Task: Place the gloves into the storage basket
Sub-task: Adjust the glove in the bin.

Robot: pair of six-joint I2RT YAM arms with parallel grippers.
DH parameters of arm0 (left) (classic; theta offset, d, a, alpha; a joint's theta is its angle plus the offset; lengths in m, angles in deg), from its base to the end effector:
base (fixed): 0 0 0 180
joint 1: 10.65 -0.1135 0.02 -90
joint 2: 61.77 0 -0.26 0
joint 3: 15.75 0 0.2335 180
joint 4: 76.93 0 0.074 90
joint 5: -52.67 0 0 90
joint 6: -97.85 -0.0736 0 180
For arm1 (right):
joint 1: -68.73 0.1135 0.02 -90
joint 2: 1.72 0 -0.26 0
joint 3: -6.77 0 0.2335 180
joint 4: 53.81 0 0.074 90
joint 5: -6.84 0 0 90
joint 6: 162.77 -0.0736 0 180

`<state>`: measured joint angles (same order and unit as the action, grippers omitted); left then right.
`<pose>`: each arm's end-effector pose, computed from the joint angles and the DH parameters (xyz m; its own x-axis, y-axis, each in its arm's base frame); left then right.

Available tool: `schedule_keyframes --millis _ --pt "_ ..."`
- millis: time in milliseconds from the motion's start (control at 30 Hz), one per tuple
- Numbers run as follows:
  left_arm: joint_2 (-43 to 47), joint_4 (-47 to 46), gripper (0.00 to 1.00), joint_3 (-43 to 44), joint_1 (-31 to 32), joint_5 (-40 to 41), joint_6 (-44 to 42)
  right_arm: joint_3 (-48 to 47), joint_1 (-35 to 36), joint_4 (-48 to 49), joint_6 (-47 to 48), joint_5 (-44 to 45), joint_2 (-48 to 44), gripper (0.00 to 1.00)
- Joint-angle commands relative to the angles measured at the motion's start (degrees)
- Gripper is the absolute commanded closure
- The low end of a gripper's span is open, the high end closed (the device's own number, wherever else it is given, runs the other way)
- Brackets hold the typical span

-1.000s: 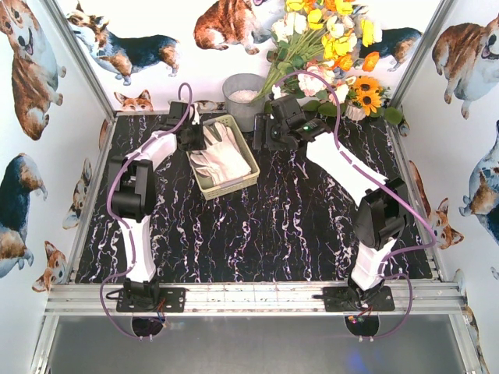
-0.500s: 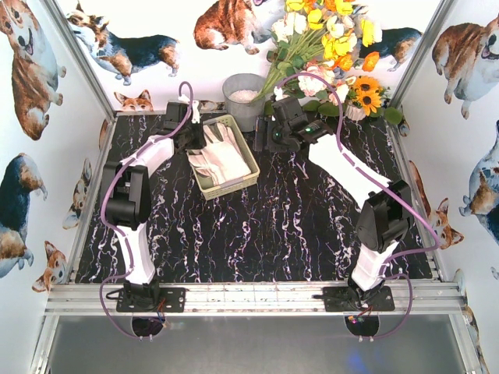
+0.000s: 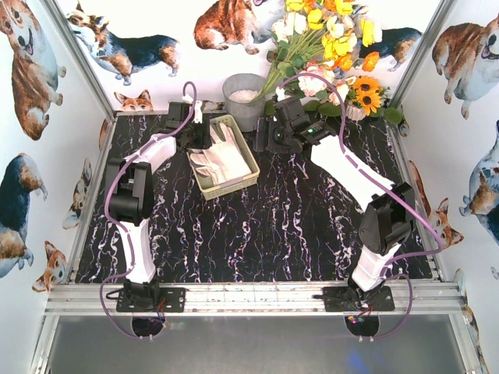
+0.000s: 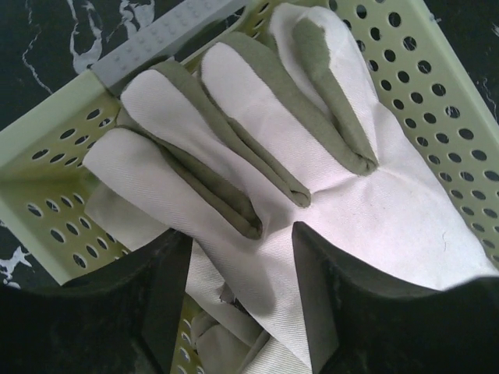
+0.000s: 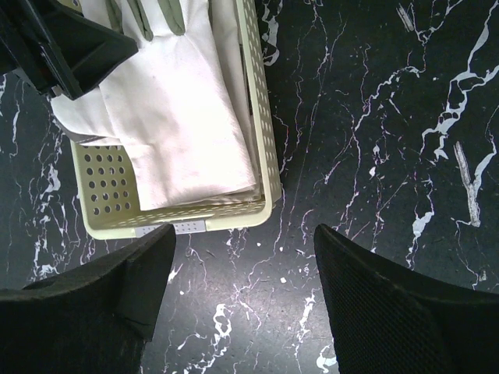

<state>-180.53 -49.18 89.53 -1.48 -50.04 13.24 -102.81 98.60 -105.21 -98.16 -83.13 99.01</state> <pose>0.4731 -0.0928 0.1909 -0.6777 0.0166 -0.7351 0.2563 0.9424 -0.2150 0.3537 0.2031 0.3051 -0.7432 0.0676 -0.6657 -0.1982 0.9280 0.3156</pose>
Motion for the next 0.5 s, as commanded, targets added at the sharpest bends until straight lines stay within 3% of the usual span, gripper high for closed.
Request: schedule_keyframes --millis 0,233,467 --pt "3.6 0.0 0.48 1.1 0.1 3.0 -0.9 -0.1 -0.2 1.1 0.1 0.3 -3.5 0.27" --pt "5.6 2.2 0.44 1.8 -0.2 5.5 -1.1 -0.4 -0.2 1.0 0.1 0.2 -3.8 0.27" --pt "13.9 1.2 0.35 -2.3 -0.2 5.6 1.0 0.1 -0.4 0.6 2.3 1.5 -6.6 0.26"
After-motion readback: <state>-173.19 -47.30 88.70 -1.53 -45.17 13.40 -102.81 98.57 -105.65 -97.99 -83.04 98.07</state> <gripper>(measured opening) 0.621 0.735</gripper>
